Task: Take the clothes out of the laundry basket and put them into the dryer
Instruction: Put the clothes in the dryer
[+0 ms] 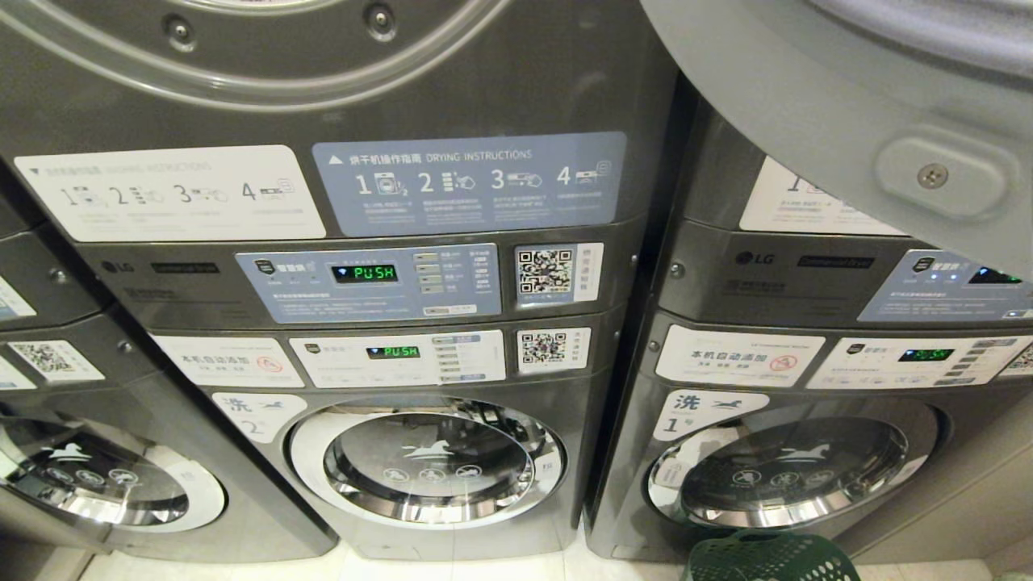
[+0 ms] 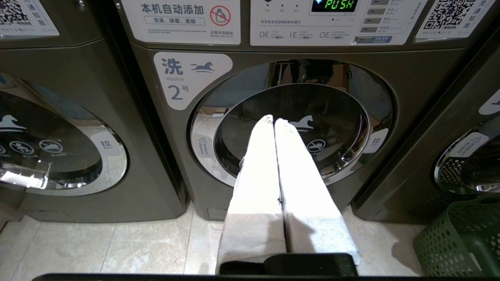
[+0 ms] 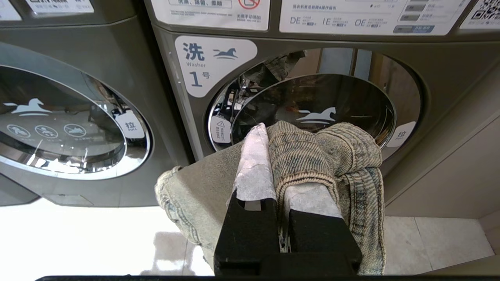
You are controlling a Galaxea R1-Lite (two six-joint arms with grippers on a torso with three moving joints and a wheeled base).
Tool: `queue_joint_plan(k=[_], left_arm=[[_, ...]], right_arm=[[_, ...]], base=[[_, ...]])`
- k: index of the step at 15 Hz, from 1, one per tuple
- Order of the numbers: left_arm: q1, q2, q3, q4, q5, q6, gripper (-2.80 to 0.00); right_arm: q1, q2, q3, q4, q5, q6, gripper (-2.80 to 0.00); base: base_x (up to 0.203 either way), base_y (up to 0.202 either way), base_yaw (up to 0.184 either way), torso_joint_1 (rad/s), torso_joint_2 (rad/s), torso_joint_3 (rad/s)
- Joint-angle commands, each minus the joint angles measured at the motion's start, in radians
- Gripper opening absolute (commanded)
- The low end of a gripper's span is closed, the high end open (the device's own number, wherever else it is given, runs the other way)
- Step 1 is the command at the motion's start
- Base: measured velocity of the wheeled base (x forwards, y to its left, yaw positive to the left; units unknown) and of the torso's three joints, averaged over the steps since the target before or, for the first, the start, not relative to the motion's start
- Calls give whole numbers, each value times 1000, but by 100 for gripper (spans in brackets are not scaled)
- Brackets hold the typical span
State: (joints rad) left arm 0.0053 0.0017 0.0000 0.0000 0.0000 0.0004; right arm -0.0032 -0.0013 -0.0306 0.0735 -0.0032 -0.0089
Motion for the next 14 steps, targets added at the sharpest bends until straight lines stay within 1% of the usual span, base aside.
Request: queue_joint_plan(k=[1, 9, 14], left_arm=[[1, 0, 0, 0, 0, 0, -280], [1, 0, 0, 0, 0, 0, -280], [1, 0, 0, -2, 0, -2, -280]], right_arm=[[0, 1, 0, 0, 0, -2, -280], [0, 1, 0, 2, 0, 0, -280], [0, 1, 0, 2, 1, -2, -280]], base=[[0, 0, 0, 151, -325, -163], [0, 0, 0, 151, -314, -167], [0, 0, 0, 105, -205, -106]])
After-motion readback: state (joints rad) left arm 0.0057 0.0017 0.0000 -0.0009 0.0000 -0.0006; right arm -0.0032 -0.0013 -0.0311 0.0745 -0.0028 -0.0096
